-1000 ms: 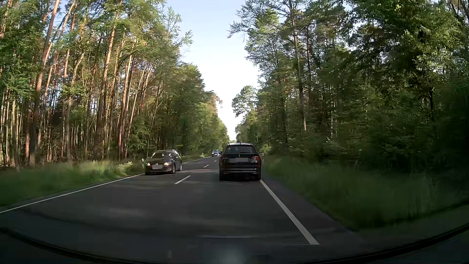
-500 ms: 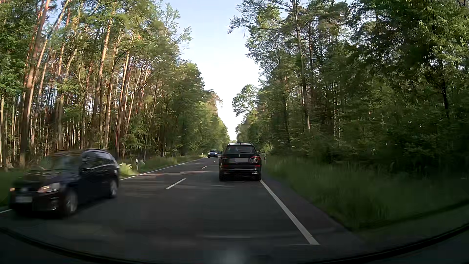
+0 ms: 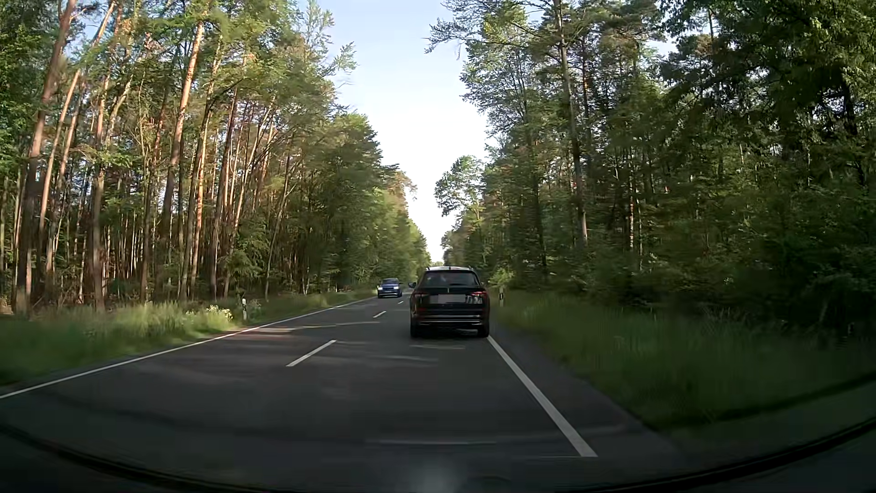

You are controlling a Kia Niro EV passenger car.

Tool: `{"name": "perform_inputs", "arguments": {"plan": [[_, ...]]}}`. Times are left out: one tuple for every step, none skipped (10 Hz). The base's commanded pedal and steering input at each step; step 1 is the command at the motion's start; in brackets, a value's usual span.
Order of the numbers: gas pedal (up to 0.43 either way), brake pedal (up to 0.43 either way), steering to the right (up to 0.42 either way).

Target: Follow the waypoints while adhering to traffic rules and regulations

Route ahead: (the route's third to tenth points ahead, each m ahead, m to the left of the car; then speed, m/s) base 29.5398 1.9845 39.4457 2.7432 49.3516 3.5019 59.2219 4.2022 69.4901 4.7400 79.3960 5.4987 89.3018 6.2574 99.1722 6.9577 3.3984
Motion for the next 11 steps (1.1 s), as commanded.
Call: {"name": "perform_inputs", "arguments": {"plan": [[0.000,0.000,-0.009],[0.000,0.000,-0.009],[0.000,0.000,-0.009],[0.000,0.000,-0.009],[0.000,0.000,-0.009],[0.000,0.000,-0.009],[0.000,0.000,-0.009],[0.000,0.000,-0.009],[0.000,0.000,-0.008],[0.000,0.000,-0.006],[0.000,0.000,-0.005]]}}
